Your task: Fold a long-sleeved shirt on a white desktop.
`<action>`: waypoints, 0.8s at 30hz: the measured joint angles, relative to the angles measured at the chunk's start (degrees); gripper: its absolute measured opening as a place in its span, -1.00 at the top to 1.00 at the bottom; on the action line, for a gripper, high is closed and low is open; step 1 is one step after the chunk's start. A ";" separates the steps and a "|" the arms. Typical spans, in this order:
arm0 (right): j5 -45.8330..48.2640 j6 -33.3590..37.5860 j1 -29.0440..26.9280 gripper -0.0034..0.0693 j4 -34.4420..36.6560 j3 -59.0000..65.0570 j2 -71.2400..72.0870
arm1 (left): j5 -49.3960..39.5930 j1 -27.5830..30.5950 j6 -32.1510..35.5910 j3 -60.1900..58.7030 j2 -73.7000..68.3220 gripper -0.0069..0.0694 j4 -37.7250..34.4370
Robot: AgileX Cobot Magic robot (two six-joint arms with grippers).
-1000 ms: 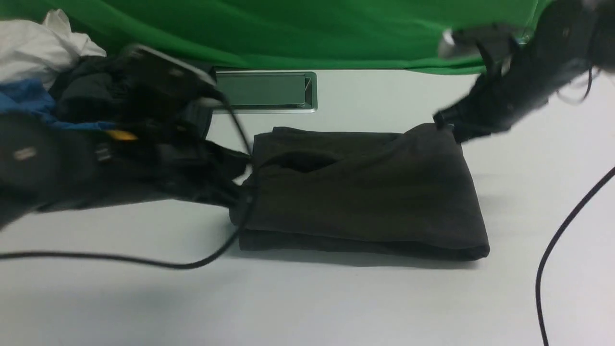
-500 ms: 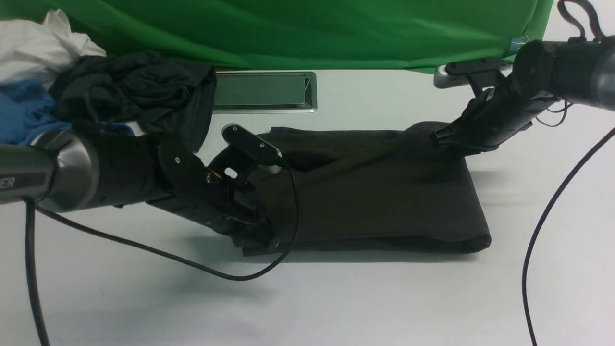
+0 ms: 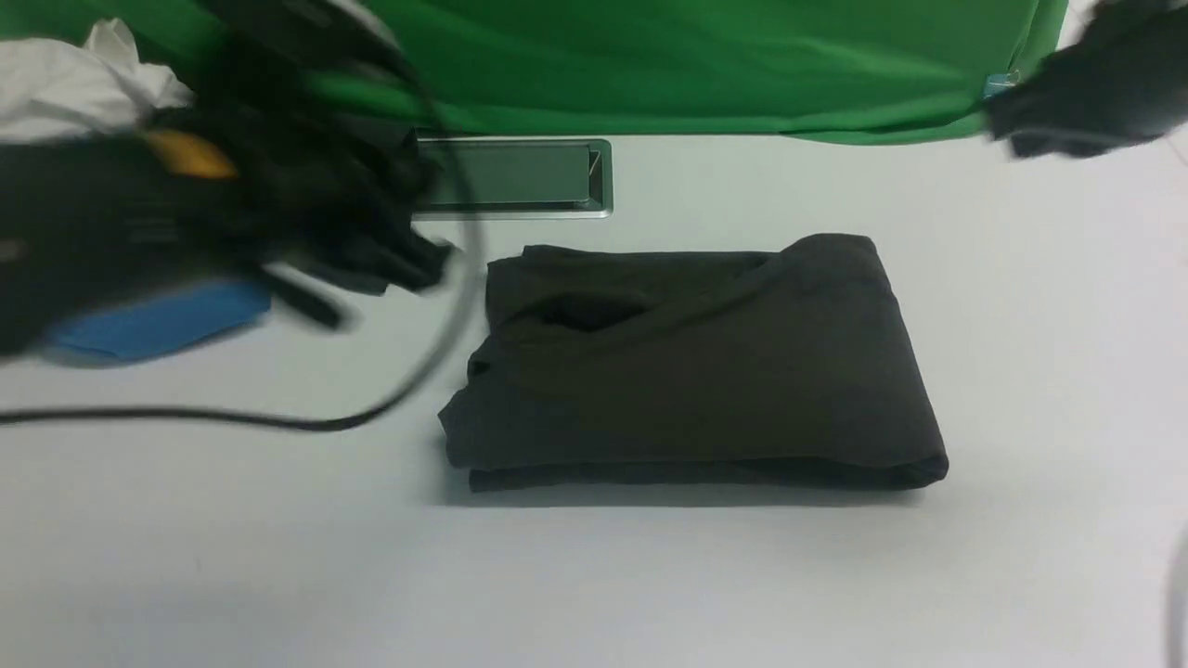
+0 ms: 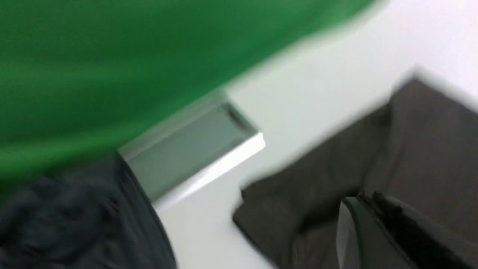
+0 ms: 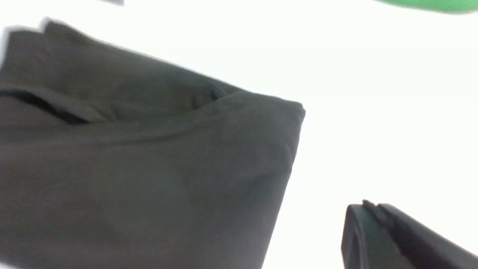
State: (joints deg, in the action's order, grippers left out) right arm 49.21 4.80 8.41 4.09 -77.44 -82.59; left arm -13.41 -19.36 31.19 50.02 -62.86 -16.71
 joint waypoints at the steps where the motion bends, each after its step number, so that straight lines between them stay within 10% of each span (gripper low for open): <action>1: 0.35 -0.84 0.00 0.77 0.00 1.93 3.41 | -0.12 0.00 -0.02 -1.53 4.19 0.77 0.14; 16: 5.97 -8.19 0.00 0.77 0.05 28.60 47.71 | -4.11 0.00 0.06 -29.78 58.11 0.77 -2.68; 24: -16.95 -11.89 0.00 0.74 0.17 42.73 61.91 | -3.93 0.00 0.16 -35.45 62.90 0.77 -2.73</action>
State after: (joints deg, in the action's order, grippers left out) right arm 32.26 -7.09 8.41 4.26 -34.72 -20.68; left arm -17.34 -19.36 31.35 14.57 0.04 -19.45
